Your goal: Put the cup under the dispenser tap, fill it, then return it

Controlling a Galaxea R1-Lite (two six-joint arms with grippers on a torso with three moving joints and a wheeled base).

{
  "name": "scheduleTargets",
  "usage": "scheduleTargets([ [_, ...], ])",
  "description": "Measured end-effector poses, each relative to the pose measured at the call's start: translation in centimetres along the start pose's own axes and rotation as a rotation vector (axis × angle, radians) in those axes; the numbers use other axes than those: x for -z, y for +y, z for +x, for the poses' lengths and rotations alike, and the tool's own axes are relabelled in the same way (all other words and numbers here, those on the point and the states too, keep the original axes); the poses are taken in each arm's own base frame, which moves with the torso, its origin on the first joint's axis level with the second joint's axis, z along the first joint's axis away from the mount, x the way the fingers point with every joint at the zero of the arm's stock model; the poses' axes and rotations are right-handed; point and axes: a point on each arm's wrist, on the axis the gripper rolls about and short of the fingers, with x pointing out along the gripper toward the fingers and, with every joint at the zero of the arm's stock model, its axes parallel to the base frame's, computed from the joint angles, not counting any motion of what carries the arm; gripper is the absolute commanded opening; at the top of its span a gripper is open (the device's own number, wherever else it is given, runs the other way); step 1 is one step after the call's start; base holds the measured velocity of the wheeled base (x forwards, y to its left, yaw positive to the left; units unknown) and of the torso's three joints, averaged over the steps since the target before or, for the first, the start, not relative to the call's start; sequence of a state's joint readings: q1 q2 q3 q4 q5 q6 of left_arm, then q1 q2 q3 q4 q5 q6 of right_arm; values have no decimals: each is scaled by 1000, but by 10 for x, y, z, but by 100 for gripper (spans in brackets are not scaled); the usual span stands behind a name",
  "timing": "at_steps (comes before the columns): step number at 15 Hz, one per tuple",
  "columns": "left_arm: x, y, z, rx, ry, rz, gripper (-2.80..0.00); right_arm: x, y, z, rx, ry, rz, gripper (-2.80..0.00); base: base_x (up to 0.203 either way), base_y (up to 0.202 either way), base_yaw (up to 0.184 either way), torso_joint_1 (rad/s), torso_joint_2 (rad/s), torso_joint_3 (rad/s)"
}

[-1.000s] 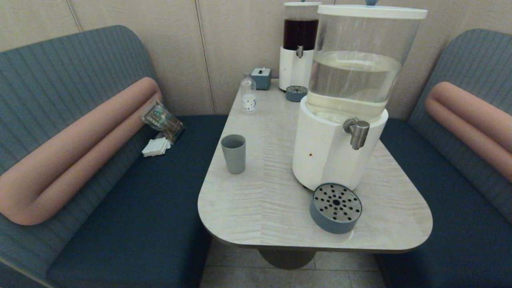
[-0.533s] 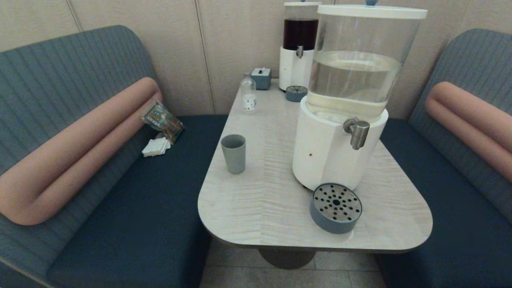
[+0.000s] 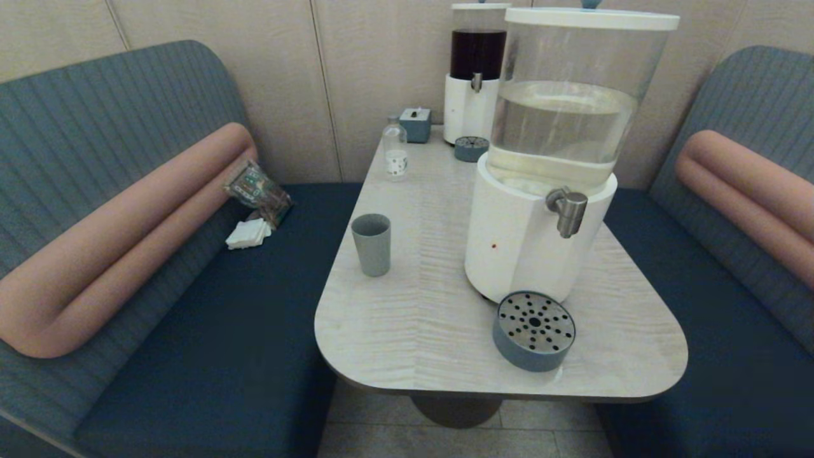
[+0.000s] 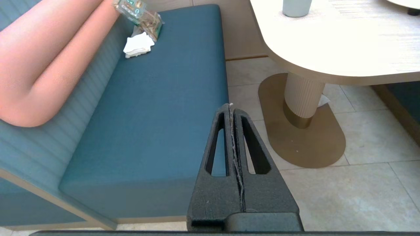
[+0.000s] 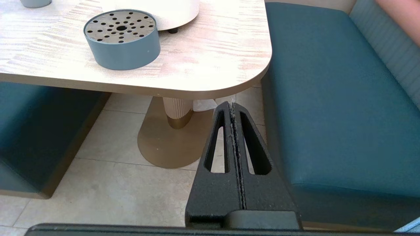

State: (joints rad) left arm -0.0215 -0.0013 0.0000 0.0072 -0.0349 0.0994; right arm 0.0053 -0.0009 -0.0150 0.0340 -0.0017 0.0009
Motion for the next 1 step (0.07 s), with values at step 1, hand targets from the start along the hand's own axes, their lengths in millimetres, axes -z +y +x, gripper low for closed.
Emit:
scheduleTargets([
  [1, 0, 0, 0, 0, 0, 0, -280, 0, 0, 0, 0, 0, 0, -280, 0, 0, 0, 0, 0, 0],
])
